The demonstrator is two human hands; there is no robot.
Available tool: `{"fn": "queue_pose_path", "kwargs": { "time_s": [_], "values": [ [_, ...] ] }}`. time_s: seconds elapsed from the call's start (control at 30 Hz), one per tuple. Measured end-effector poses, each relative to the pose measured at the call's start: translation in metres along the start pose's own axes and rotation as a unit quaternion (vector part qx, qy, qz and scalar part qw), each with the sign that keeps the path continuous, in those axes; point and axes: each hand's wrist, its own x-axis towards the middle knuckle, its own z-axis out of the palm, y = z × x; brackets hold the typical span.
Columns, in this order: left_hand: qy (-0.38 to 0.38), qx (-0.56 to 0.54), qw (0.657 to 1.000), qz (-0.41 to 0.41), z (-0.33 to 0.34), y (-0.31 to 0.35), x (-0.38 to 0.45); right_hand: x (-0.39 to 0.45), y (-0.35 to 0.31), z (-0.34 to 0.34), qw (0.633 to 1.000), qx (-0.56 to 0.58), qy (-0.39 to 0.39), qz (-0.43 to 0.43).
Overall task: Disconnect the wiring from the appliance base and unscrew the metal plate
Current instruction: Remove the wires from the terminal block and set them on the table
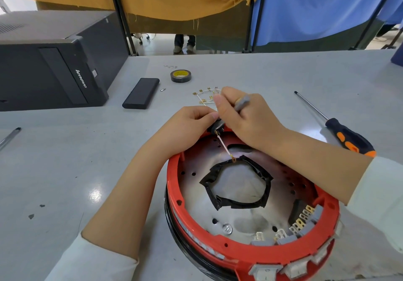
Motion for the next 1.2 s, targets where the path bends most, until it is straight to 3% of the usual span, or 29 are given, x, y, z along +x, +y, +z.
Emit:
{"fn": "queue_pose_path", "kwargs": {
  "time_s": [0.1, 0.27, 0.33, 0.37, 0.43, 0.5, 0.57, 0.67, 0.97, 1.2],
  "values": [
    [0.001, -0.002, 1.000, 0.001, 0.000, -0.001, 0.000, -0.002, -0.002, 0.003, 0.998, -0.053, -0.017, -0.038],
    [0.001, -0.008, 1.000, 0.007, 0.000, 0.000, 0.001, 0.011, 0.004, 0.001, 0.985, 0.107, -0.018, 0.134],
    [-0.001, -0.008, 1.000, 0.004, 0.000, -0.001, 0.002, 0.017, 0.005, -0.001, 0.980, 0.117, -0.038, 0.155],
    [-0.001, -0.011, 1.000, 0.002, 0.001, -0.001, 0.002, 0.019, 0.004, 0.000, 0.983, 0.086, -0.059, 0.154],
    [0.005, -0.014, 1.000, -0.007, 0.001, -0.001, 0.002, 0.019, 0.004, 0.007, 0.980, -0.094, -0.109, 0.137],
    [0.004, -0.011, 1.000, -0.009, 0.001, -0.002, 0.002, 0.018, 0.003, 0.014, 0.973, -0.164, -0.090, 0.134],
    [-0.001, -0.009, 1.000, -0.002, 0.001, -0.002, 0.002, 0.018, 0.003, 0.010, 0.984, -0.029, -0.055, 0.169],
    [0.001, -0.016, 1.000, 0.001, 0.001, -0.001, 0.001, 0.021, 0.007, -0.001, 0.970, 0.141, 0.000, 0.196],
    [0.004, -0.020, 1.000, 0.009, 0.001, 0.000, 0.001, 0.015, 0.007, 0.002, 0.982, 0.112, -0.007, 0.150],
    [0.007, -0.005, 1.000, 0.010, 0.001, -0.001, 0.001, 0.007, 0.005, 0.010, 0.988, 0.088, 0.055, 0.112]
  ]
}}
